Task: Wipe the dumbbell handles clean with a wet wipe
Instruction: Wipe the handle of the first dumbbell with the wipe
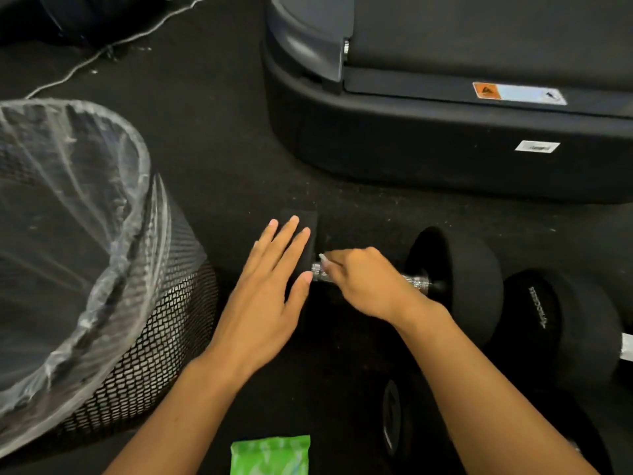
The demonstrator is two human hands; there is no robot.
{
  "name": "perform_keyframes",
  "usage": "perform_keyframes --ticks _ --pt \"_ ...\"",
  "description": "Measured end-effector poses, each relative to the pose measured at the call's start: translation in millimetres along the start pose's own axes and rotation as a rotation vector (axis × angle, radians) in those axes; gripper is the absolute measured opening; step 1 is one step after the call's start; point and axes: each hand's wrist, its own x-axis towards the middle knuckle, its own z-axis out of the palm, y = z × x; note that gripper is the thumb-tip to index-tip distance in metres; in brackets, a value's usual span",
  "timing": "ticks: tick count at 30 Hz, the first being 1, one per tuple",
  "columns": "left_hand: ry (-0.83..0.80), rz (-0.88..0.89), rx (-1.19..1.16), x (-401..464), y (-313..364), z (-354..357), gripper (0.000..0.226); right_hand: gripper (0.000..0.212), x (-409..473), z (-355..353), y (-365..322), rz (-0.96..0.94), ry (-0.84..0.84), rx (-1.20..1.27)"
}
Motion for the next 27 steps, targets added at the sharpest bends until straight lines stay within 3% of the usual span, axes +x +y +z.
perform_keyframes --ticks 9,20,27 --pt "0.040 0.012 0.051 1 -4 7 0.058 0.019 12 4 4 0.032 0.080 0.014" --pt "0.042 0.011 0.068 2 -3 8 0.055 0.020 28 -14 1 0.052 -0.055 0.003" --pt "0.029 0.027 0.100 -1 -2 7 0.055 0.011 14 0 3 0.021 0.056 -0.035"
